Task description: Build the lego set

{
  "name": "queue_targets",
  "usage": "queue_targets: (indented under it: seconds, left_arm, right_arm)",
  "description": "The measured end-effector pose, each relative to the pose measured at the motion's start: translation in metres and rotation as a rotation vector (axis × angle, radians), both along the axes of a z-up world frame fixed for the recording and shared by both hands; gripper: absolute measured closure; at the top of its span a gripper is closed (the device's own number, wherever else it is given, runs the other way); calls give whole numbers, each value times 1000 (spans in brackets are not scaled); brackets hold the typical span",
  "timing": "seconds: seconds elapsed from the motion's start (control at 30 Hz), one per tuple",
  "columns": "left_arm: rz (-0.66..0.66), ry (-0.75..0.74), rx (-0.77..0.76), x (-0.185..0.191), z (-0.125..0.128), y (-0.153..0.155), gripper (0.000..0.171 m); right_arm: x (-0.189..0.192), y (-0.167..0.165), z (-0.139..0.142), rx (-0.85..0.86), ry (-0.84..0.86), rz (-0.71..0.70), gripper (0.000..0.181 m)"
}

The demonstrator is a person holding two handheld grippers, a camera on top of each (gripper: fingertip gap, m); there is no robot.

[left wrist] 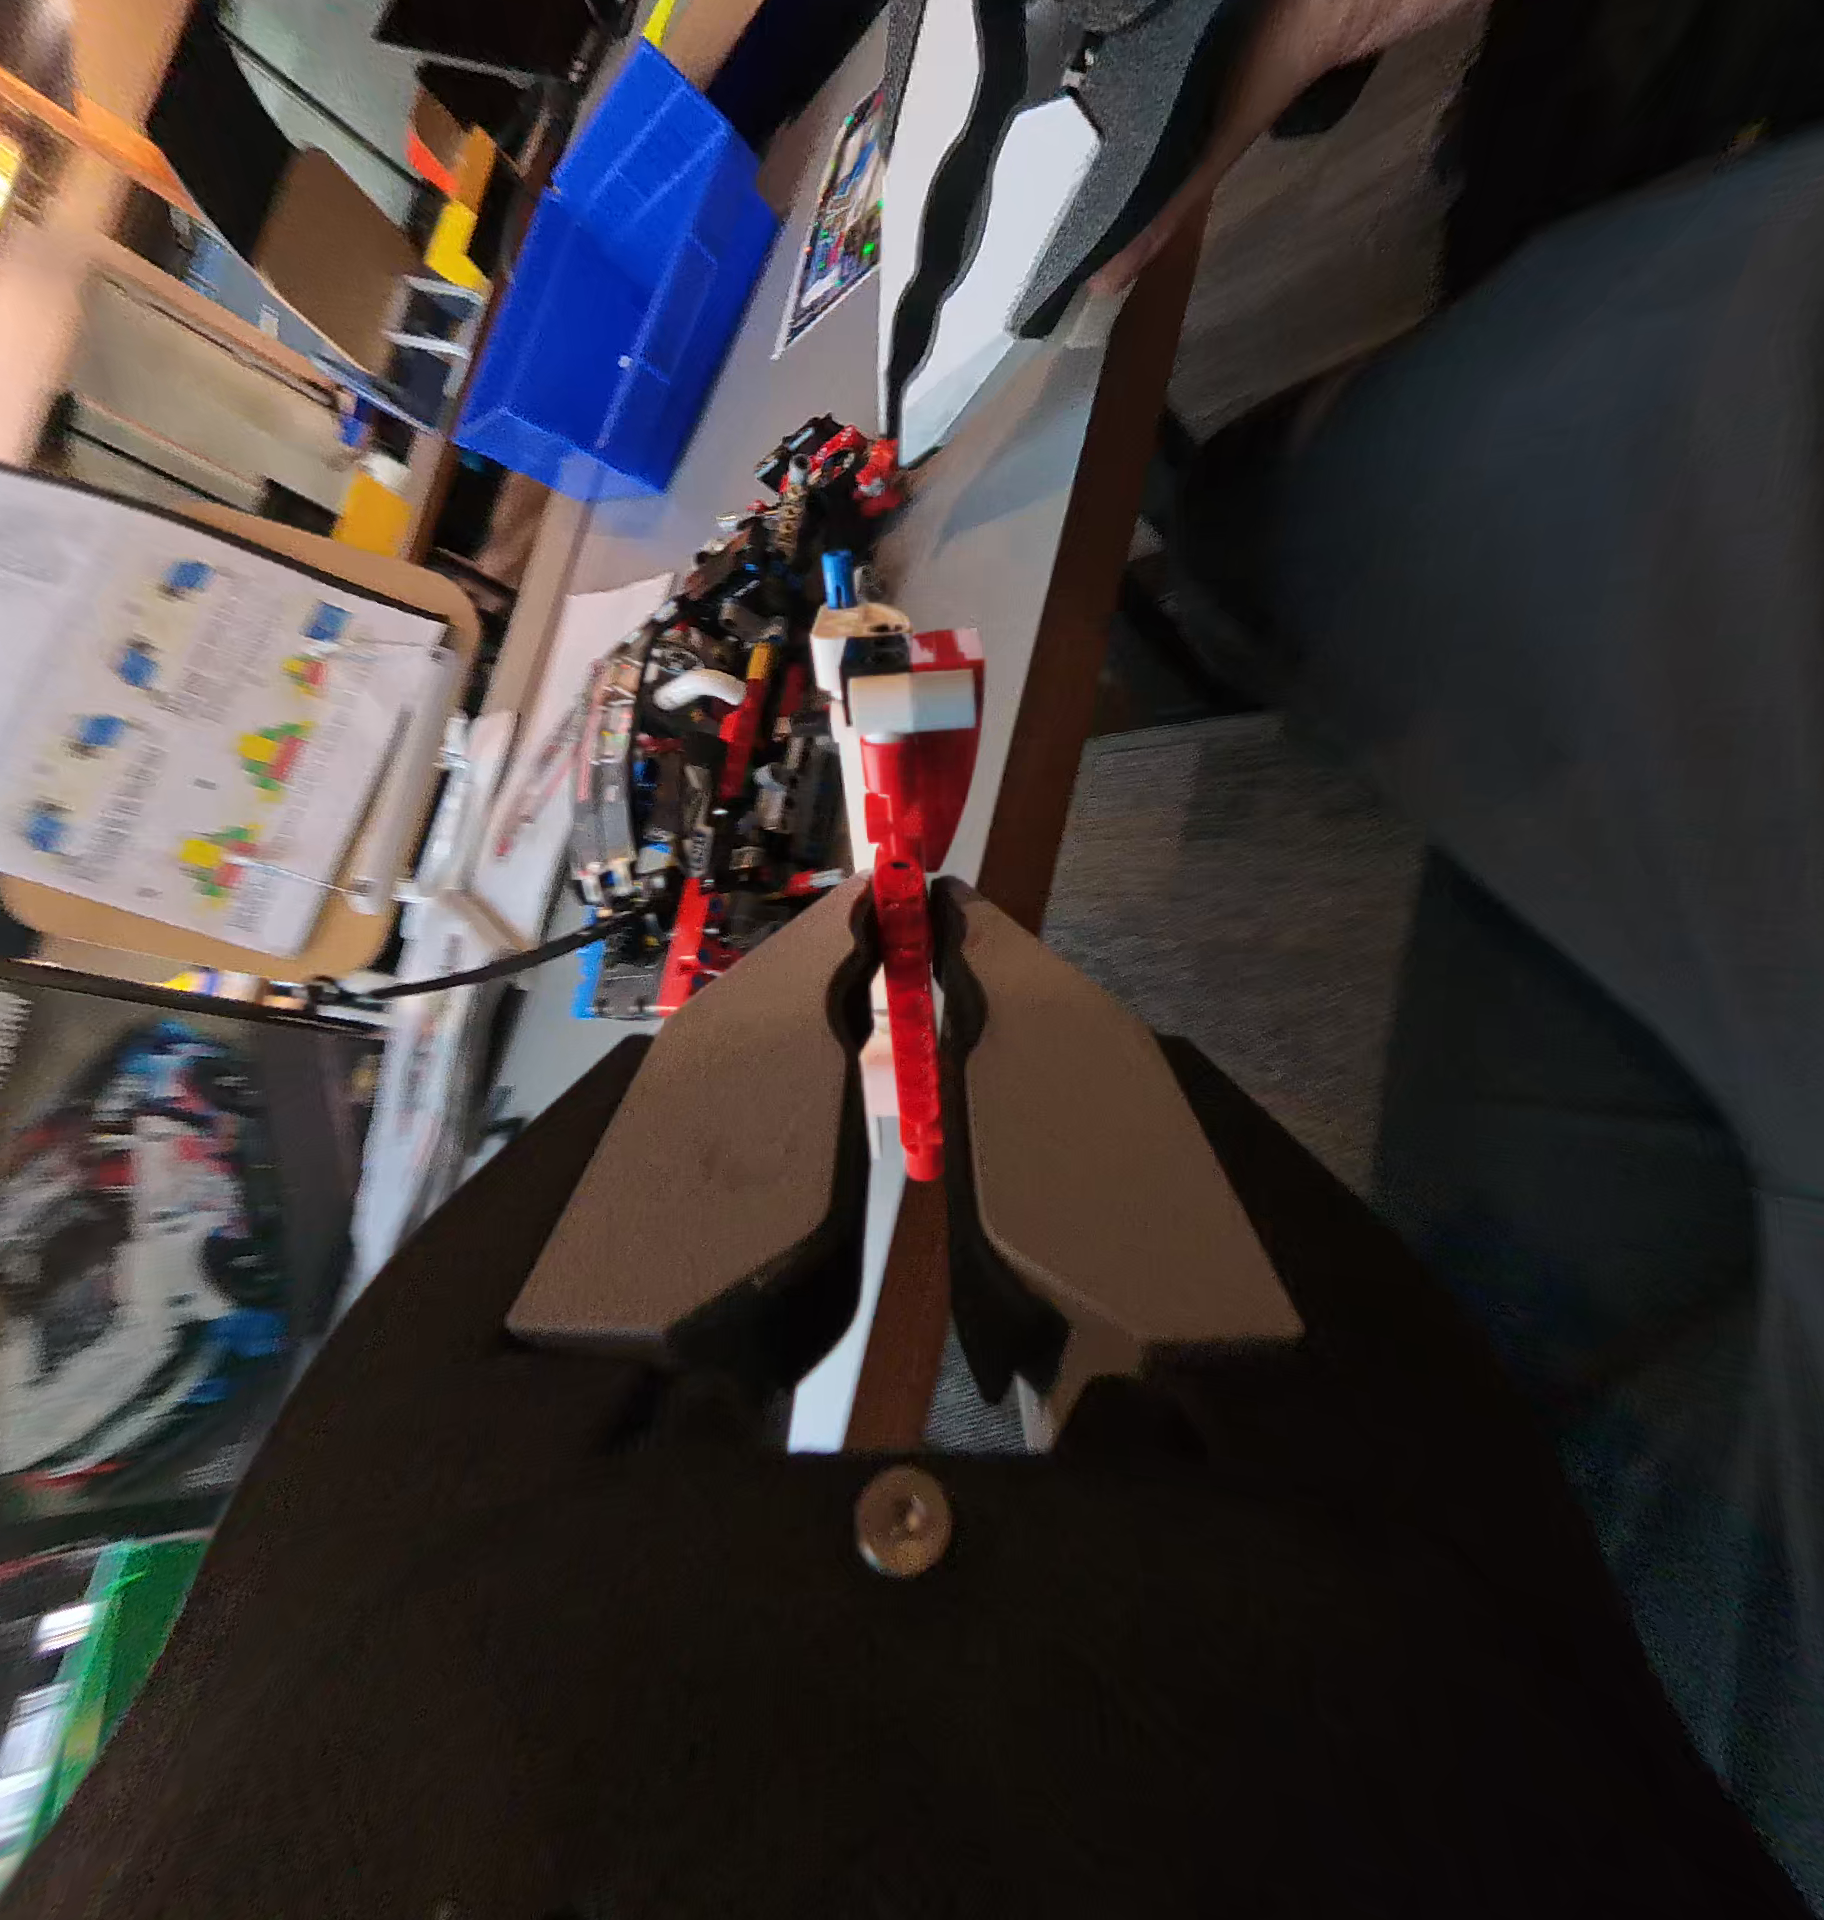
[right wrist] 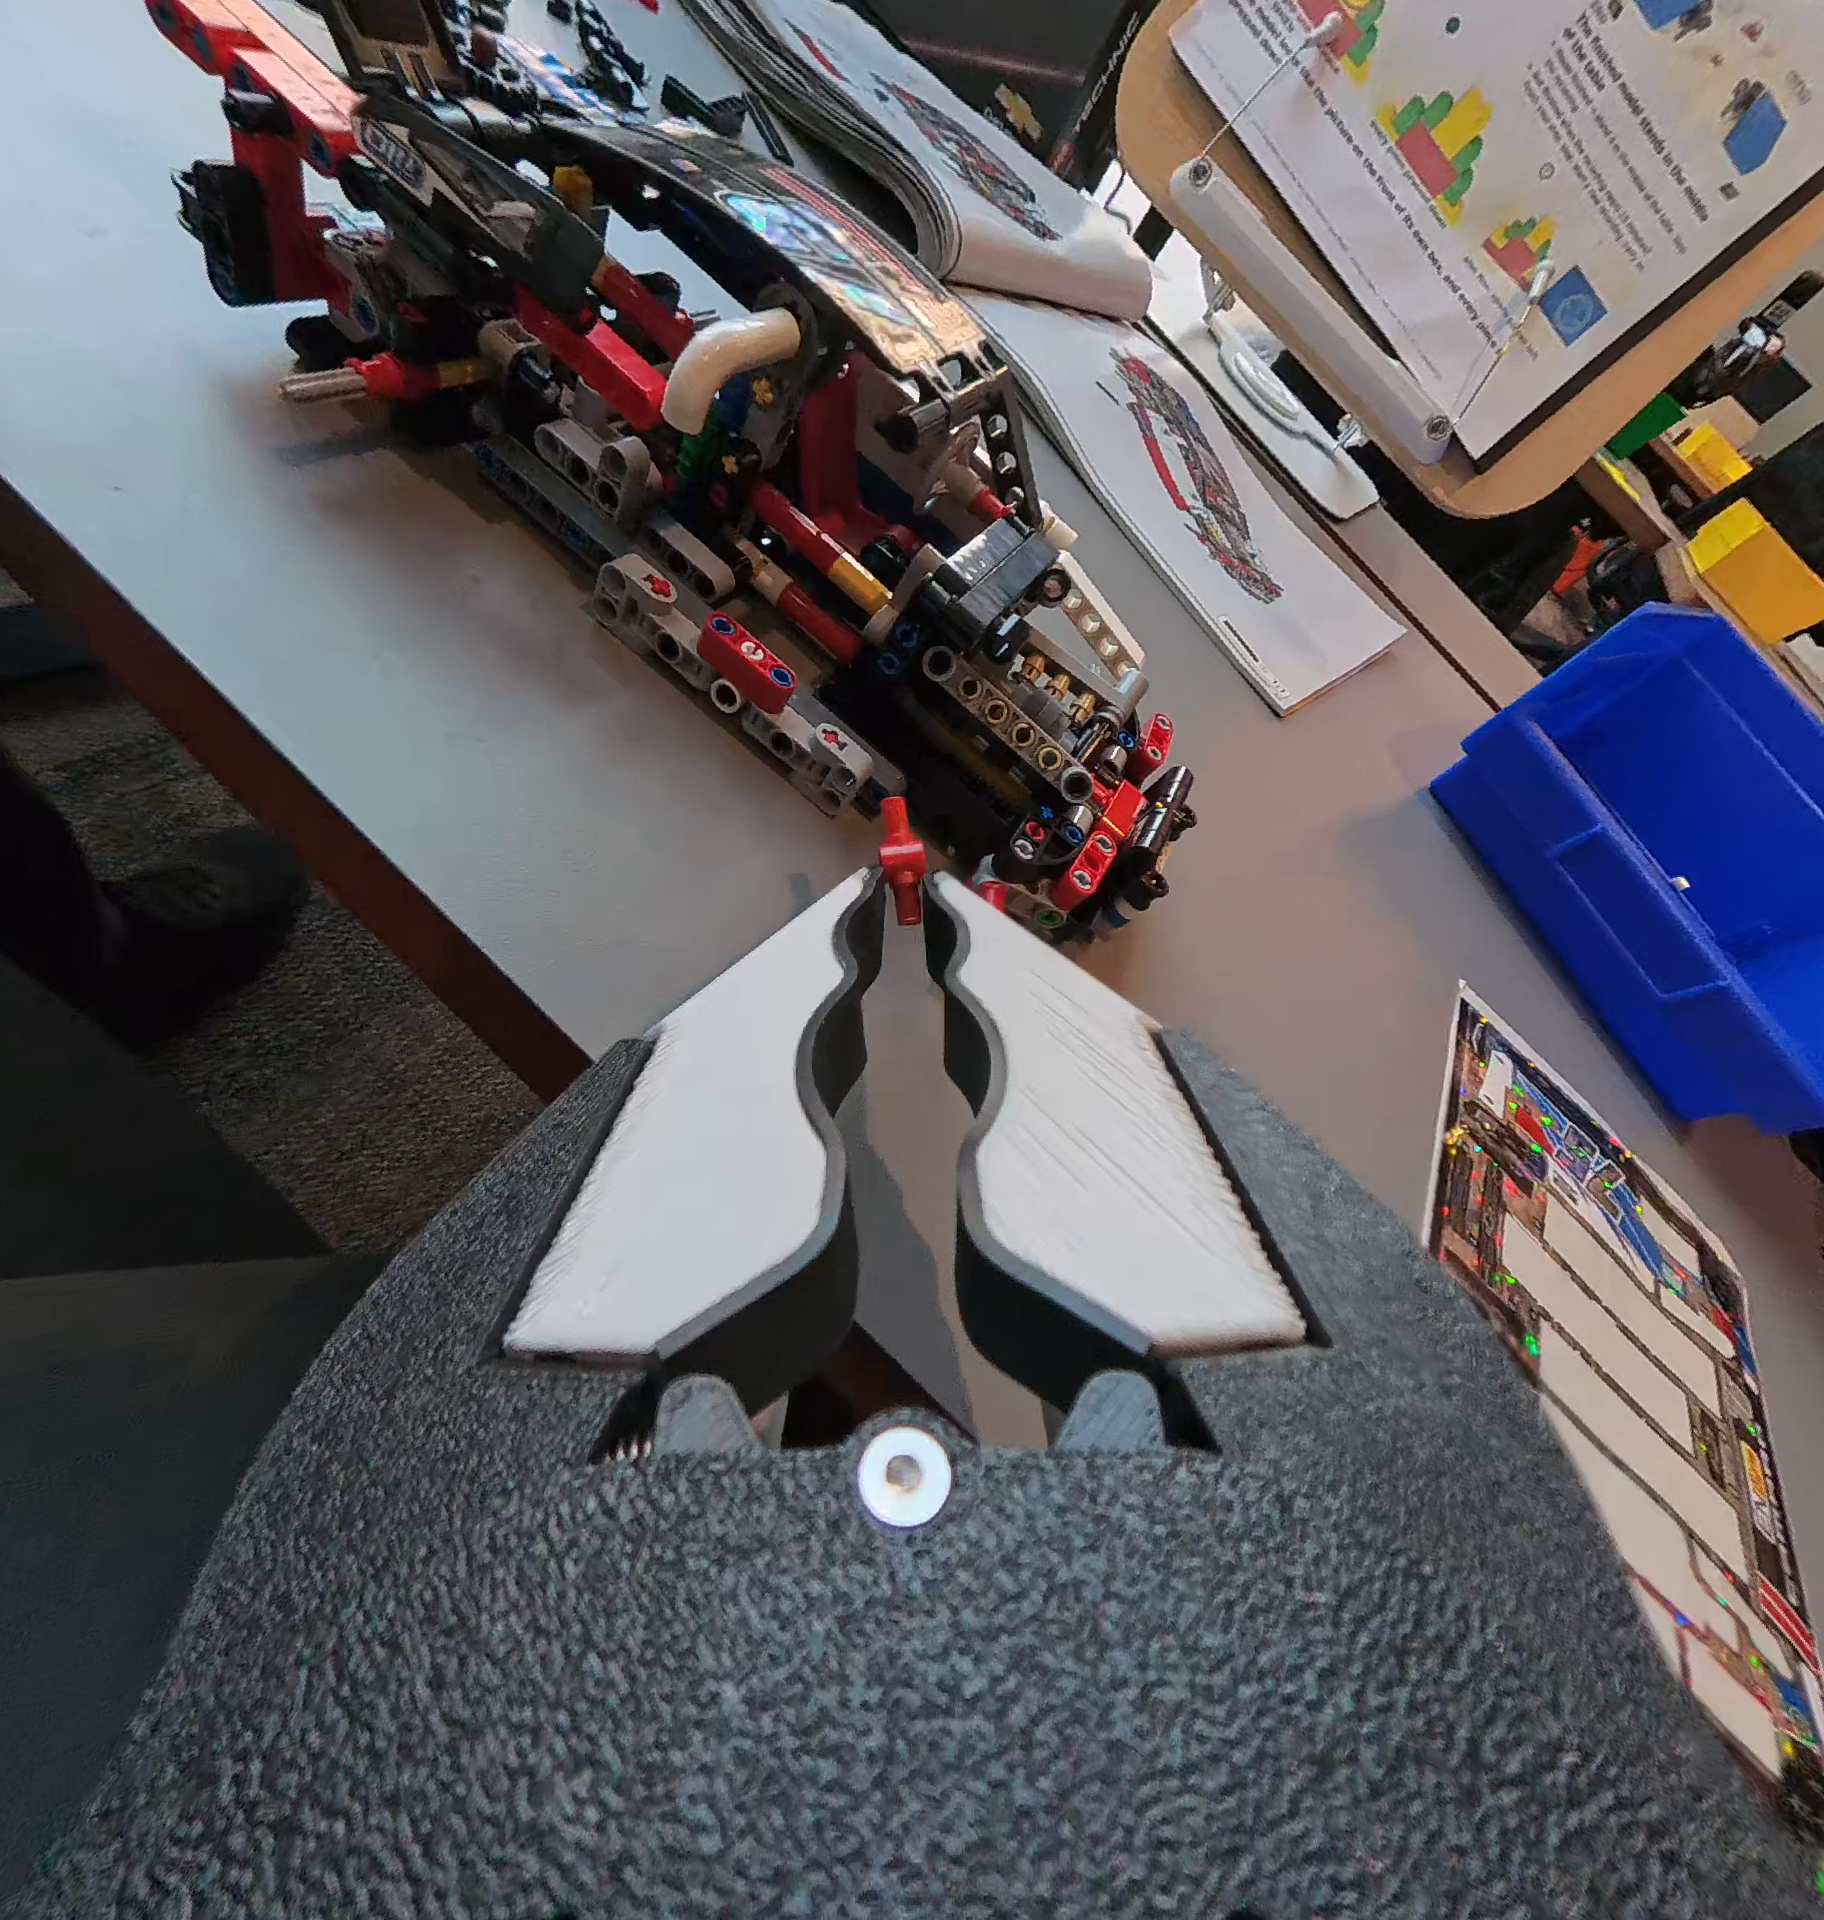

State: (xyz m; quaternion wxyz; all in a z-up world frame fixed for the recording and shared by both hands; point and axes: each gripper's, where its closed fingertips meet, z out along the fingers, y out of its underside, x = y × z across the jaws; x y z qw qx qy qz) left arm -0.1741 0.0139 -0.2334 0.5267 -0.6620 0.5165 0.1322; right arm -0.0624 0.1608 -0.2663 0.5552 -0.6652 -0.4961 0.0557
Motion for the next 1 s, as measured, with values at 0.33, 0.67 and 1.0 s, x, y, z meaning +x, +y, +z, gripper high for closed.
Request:
queue_targets:
  seconds: [0.33,0.67,1.0]
  left_arm:
    - [64,199,123,-17,-5,12,166]
    - [97,174,99,-29,-12,21,166]
    - [258,234,-18,-63,-37,38,166]
  right_arm:
    - [0,3,-7,-68,34,1,176]
    - [-4,-1,-8,-95,52,30,176]
    - [-37,-40,4,-69,88,218,176]
